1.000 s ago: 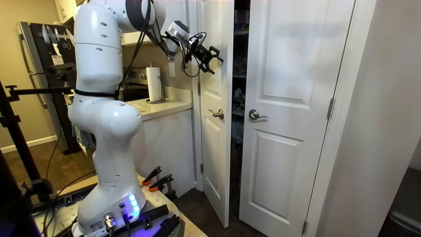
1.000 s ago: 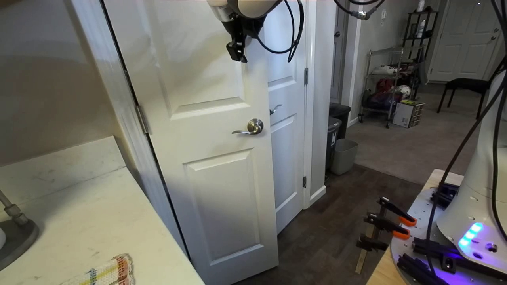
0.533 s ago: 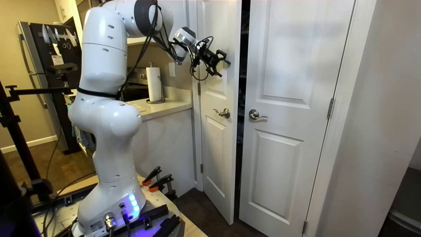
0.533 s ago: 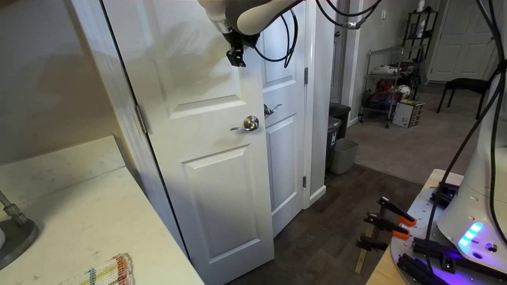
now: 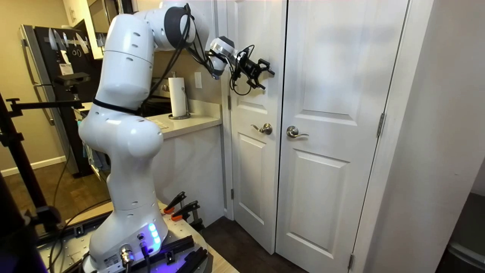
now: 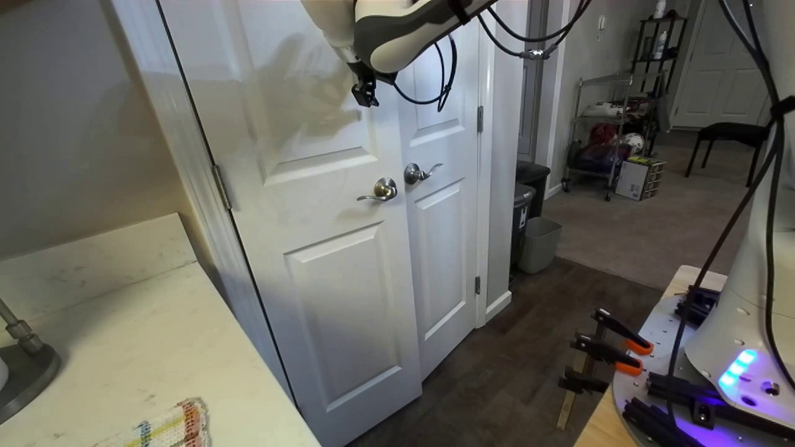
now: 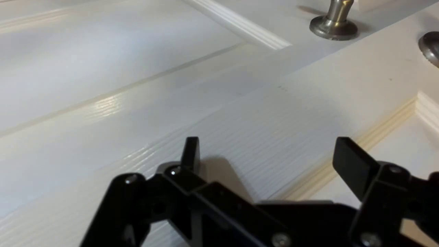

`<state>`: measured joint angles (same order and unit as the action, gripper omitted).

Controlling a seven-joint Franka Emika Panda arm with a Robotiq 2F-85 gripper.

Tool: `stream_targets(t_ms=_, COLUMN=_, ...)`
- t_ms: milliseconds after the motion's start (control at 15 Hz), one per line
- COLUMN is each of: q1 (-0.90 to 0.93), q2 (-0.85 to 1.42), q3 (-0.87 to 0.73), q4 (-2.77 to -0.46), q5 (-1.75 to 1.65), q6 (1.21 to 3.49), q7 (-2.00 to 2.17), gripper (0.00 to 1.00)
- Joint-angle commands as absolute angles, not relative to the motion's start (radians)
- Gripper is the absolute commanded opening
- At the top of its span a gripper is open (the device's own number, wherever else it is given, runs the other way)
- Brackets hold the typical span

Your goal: Close the door on the left

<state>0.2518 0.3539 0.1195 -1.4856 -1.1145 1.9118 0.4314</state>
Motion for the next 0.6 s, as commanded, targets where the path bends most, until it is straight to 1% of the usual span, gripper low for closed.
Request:
stream_targets(t_ms=0, q1=0.243, q2=0.441, q3=0.095, q4=-1.366, q5=-1.165, q6=1.973, q7=0.364, gripper=1.00)
stream_targets(t_ms=267, q1=0.247, q2=0.519, q3=0.072, q4=-1.255, q5=-1.171, q6=2.007, q7=0.328, gripper=1.00)
stream_targets(t_ms=533, q1=0.249, q2=0.540, q3=0.064, q4=-1.224, q5=-1.158, q6=1.995, q7=0.327, gripper=1.00)
